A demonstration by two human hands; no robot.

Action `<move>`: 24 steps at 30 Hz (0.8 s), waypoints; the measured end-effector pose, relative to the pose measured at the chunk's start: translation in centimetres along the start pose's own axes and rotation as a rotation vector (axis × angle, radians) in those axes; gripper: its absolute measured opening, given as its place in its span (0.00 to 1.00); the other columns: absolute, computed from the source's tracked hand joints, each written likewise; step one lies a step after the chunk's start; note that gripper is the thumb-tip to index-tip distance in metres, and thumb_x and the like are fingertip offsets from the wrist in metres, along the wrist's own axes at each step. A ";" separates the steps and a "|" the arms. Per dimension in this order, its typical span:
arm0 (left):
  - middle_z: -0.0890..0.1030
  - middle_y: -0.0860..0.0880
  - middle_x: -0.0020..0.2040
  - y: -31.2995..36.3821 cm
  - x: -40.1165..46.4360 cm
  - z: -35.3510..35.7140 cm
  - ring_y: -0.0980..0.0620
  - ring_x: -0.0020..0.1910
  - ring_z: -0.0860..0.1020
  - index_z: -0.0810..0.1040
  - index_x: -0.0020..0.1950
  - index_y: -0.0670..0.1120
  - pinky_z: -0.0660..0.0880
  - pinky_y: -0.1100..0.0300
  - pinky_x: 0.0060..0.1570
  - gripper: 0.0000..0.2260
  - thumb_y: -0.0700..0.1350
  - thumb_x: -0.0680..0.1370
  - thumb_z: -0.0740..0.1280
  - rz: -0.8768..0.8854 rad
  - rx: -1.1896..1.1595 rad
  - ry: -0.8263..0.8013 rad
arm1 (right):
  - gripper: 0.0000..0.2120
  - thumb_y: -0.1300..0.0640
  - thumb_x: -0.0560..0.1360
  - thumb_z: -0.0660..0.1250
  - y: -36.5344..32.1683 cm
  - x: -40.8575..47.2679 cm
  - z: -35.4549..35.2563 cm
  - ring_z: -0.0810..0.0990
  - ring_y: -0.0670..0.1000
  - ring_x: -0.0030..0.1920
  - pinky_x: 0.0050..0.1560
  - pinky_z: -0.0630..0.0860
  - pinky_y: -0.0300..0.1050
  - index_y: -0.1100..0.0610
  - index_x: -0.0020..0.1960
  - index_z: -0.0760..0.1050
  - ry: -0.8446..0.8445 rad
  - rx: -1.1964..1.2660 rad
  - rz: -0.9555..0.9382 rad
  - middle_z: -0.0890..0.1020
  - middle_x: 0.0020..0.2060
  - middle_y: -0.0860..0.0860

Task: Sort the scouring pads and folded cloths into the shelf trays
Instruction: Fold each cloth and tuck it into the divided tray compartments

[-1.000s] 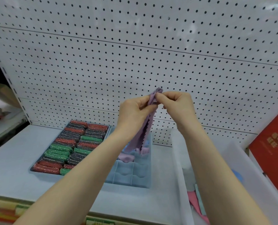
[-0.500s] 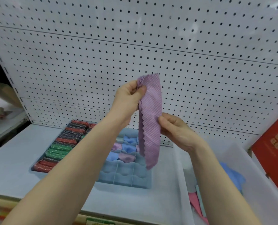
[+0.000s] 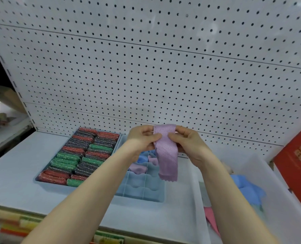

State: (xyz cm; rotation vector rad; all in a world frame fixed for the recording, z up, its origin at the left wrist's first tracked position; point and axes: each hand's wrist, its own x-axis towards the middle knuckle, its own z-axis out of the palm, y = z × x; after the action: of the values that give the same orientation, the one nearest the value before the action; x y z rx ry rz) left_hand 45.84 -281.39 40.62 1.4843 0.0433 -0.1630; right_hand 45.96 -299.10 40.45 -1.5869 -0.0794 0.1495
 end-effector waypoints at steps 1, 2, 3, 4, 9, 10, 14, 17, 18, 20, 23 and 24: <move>0.84 0.48 0.40 0.2 0.0 -0.1 0.53 0.36 0.83 0.81 0.51 0.41 0.80 0.63 0.36 0.07 0.33 0.75 0.71 0.044 0.005 0.004 | 0.11 0.66 0.78 0.66 -0.2 -0.1 -0.1 0.84 0.51 0.41 0.43 0.81 0.43 0.56 0.55 0.83 -0.017 0.007 -0.029 0.87 0.42 0.53; 0.83 0.47 0.42 0.5 -0.1 -0.2 0.53 0.37 0.83 0.82 0.49 0.42 0.80 0.62 0.38 0.07 0.32 0.74 0.71 0.099 0.008 0.007 | 0.12 0.69 0.77 0.66 -0.6 -0.1 -0.2 0.84 0.51 0.42 0.44 0.81 0.43 0.57 0.53 0.83 -0.012 0.021 -0.085 0.87 0.42 0.52; 0.83 0.46 0.44 0.9 -0.2 -0.2 0.52 0.38 0.83 0.82 0.47 0.41 0.81 0.61 0.40 0.07 0.31 0.74 0.70 0.159 0.003 0.009 | 0.13 0.71 0.76 0.65 -1.1 -0.2 -0.3 0.84 0.50 0.43 0.45 0.80 0.43 0.58 0.51 0.84 0.001 0.030 -0.158 0.87 0.42 0.52; 0.83 0.44 0.46 1.4 -0.2 -0.2 0.51 0.39 0.82 0.82 0.46 0.39 0.81 0.60 0.41 0.07 0.29 0.74 0.69 0.226 -0.002 0.010 | 0.13 0.72 0.75 0.65 -1.6 -0.2 -0.3 0.84 0.51 0.44 0.47 0.80 0.43 0.60 0.48 0.84 0.009 0.027 -0.236 0.87 0.43 0.53; 0.80 0.52 0.44 2.8 -0.4 -0.3 0.57 0.40 0.79 0.85 0.35 0.51 0.77 0.65 0.43 0.22 0.24 0.73 0.65 0.493 0.058 -0.017 | 0.19 0.80 0.72 0.58 -3.1 0.0 -0.4 0.80 0.53 0.46 0.46 0.75 0.45 0.64 0.35 0.82 -0.012 -0.006 -0.396 0.83 0.44 0.53; 0.79 0.54 0.44 2.9 -0.5 -0.3 0.58 0.41 0.79 0.86 0.35 0.53 0.76 0.67 0.44 0.23 0.25 0.73 0.65 0.517 0.081 -0.028 | 0.23 0.79 0.72 0.59 -3.2 -0.2 -0.4 0.80 0.52 0.47 0.45 0.75 0.43 0.58 0.35 0.84 -0.032 0.013 -0.399 0.84 0.46 0.52; 0.79 0.59 0.43 2.9 -0.5 -0.6 0.60 0.42 0.77 0.86 0.36 0.55 0.73 0.69 0.42 0.23 0.27 0.73 0.65 0.561 0.107 0.004 | 0.17 0.69 0.77 0.64 -2.7 -0.6 -0.6 0.81 0.51 0.49 0.48 0.77 0.43 0.50 0.55 0.82 -0.068 0.117 -0.366 0.84 0.52 0.53; 0.79 0.59 0.44 3.2 -0.5 -0.6 0.60 0.41 0.77 0.85 0.35 0.56 0.72 0.68 0.41 0.23 0.27 0.74 0.65 0.602 0.118 0.040 | 0.13 0.59 0.77 0.63 -2.4 -0.7 -0.5 0.82 0.53 0.49 0.50 0.78 0.47 0.53 0.59 0.80 -0.103 0.228 -0.213 0.84 0.52 0.56; 0.79 0.57 0.44 3.3 -0.7 -0.7 0.60 0.42 0.77 0.85 0.36 0.55 0.73 0.68 0.42 0.23 0.27 0.74 0.65 0.610 0.114 0.048 | 0.13 0.56 0.77 0.63 -2.4 -0.9 -0.4 0.82 0.53 0.49 0.50 0.78 0.47 0.54 0.59 0.80 -0.127 0.216 -0.183 0.84 0.52 0.56; 0.79 0.50 0.47 3.5 -0.9 -0.7 0.58 0.44 0.78 0.85 0.39 0.51 0.75 0.66 0.45 0.19 0.28 0.76 0.64 0.611 0.064 0.051 | 0.11 0.53 0.78 0.66 -2.3 -1.2 0.1 0.83 0.51 0.48 0.49 0.79 0.45 0.55 0.57 0.81 -0.139 0.111 -0.186 0.85 0.50 0.54; 0.81 0.48 0.52 3.3 -0.9 -0.9 0.54 0.47 0.82 0.82 0.53 0.51 0.78 0.62 0.47 0.12 0.38 0.82 0.61 0.446 -0.114 -0.030 | 0.04 0.60 0.77 0.69 -2.5 -1.3 1.0 0.84 0.50 0.42 0.43 0.80 0.42 0.57 0.51 0.82 -0.017 0.074 -0.238 0.86 0.43 0.52; 0.82 0.49 0.53 3.1 -0.9 -1.0 0.53 0.48 0.83 0.80 0.57 0.51 0.79 0.61 0.48 0.09 0.42 0.83 0.61 0.348 -0.146 -0.088 | 0.03 0.62 0.77 0.69 -2.7 -1.2 1.2 0.83 0.49 0.40 0.41 0.80 0.41 0.58 0.50 0.81 0.033 0.087 -0.258 0.86 0.41 0.52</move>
State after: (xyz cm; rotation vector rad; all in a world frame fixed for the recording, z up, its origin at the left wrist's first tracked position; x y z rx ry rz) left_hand 45.45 -280.04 43.70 1.3155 -0.2676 0.0565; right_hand 44.71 -298.04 43.15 -1.4773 -0.2479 -0.0736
